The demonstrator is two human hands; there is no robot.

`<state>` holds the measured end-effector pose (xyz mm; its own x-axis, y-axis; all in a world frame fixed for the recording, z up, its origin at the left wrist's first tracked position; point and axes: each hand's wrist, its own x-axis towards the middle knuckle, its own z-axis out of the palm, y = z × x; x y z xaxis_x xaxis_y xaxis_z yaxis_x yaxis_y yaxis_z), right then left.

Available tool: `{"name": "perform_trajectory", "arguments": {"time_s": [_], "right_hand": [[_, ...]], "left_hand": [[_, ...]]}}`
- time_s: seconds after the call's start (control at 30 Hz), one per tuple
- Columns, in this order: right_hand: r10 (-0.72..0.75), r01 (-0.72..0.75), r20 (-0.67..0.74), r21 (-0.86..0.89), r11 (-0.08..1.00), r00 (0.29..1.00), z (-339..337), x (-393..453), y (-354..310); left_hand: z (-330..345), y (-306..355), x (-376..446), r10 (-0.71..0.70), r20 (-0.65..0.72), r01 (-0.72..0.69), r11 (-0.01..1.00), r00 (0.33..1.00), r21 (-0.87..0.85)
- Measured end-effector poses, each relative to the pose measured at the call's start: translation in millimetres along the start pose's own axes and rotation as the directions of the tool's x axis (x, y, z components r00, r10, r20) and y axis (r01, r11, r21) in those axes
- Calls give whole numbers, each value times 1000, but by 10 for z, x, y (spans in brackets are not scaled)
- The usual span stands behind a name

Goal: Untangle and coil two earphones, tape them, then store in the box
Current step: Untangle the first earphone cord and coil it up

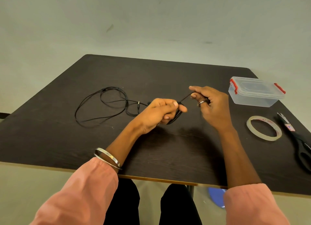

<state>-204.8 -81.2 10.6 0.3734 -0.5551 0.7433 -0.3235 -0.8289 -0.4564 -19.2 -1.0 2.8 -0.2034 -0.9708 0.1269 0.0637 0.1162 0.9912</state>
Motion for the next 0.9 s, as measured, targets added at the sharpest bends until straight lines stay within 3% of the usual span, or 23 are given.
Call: {"name": "perform_trajectory", "arguments": {"time_s": [0.2,0.33,0.47,0.6,0.77,0.9], "right_hand": [[263,-261,25,249,933,964,72,-43,-79],[243,-257,97,183,949,965,54,-29,-11],[163,-156,252,-48,987,954,145,-79,12],[108,0,437,-239,971,893,226,-92,-74],[3,212,579,-303,929,815,362,-159,-285],[-69,276,569,-285,918,819,427,-165,-375]], "left_hand": [[-105,-8,-9,12,-117,-52,936,993,-347],[-165,49,3,8,-182,-105,844,983,-526],[-220,25,28,14,-296,-207,747,955,-631],[-259,8,34,-13,-422,-273,745,907,-608],[-266,28,36,-18,-533,-318,785,846,-532],[-266,13,45,-8,-575,-334,807,818,-487]]}}
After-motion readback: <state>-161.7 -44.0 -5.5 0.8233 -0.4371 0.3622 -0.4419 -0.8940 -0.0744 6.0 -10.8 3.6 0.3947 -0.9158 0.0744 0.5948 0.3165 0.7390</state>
